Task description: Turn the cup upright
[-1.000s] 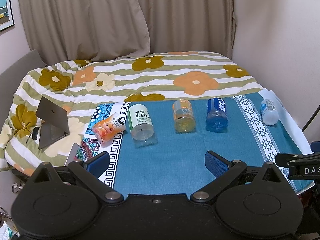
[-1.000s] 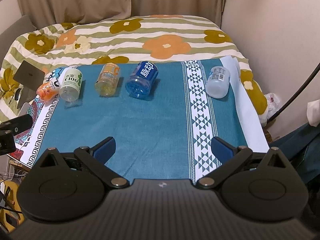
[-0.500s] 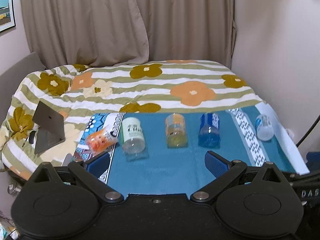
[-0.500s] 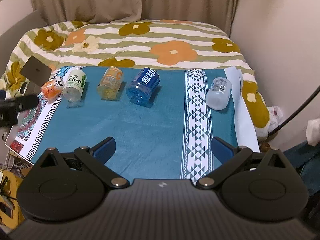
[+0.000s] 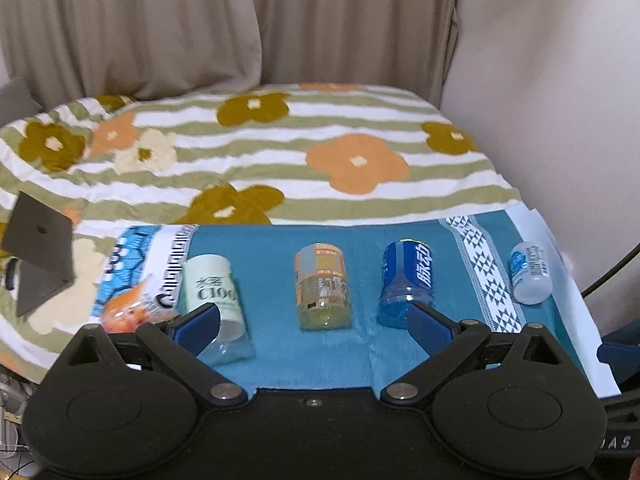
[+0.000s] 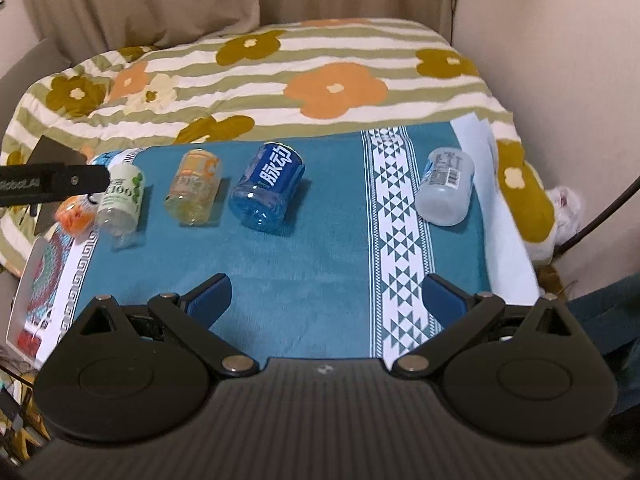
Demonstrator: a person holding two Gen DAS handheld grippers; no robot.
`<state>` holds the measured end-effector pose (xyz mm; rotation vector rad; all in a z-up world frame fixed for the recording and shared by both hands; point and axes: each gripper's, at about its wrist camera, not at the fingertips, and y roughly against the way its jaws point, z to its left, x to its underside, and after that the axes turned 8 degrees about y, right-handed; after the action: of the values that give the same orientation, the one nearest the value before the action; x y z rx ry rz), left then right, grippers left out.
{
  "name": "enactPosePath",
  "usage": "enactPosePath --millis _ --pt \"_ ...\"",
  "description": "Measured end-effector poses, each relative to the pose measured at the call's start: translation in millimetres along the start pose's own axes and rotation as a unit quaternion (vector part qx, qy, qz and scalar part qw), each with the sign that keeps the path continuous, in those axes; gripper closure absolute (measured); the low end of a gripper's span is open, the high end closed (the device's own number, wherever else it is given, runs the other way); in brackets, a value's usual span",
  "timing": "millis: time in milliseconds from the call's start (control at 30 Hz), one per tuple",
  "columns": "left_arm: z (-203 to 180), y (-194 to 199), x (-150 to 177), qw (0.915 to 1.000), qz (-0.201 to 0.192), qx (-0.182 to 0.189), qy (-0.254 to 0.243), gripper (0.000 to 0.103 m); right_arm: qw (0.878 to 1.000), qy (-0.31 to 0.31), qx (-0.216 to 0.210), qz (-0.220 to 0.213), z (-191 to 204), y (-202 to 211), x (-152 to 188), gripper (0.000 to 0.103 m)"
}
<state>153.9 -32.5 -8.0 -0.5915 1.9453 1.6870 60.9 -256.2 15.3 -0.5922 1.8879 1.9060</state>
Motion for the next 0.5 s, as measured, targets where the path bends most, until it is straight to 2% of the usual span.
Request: enactPosePath --millis 167,333,500 --pt "4 -54 -22 0.9988 0.046 0.012 -0.007 0.003 0.999 -0.020 0.014 0.022 0 -31 -13 0.000" --pt "6 -109 -32 0.9949 0.098 0.024 -0.008 0.010 0.998 -0.039 0.033 0.048 0 -59 -19 0.000" --pt "5 -148 -37 0.9901 0.137 0.032 -0.010 0.017 0.995 -0.056 0.041 0.065 -1 -78 -19 0.000"
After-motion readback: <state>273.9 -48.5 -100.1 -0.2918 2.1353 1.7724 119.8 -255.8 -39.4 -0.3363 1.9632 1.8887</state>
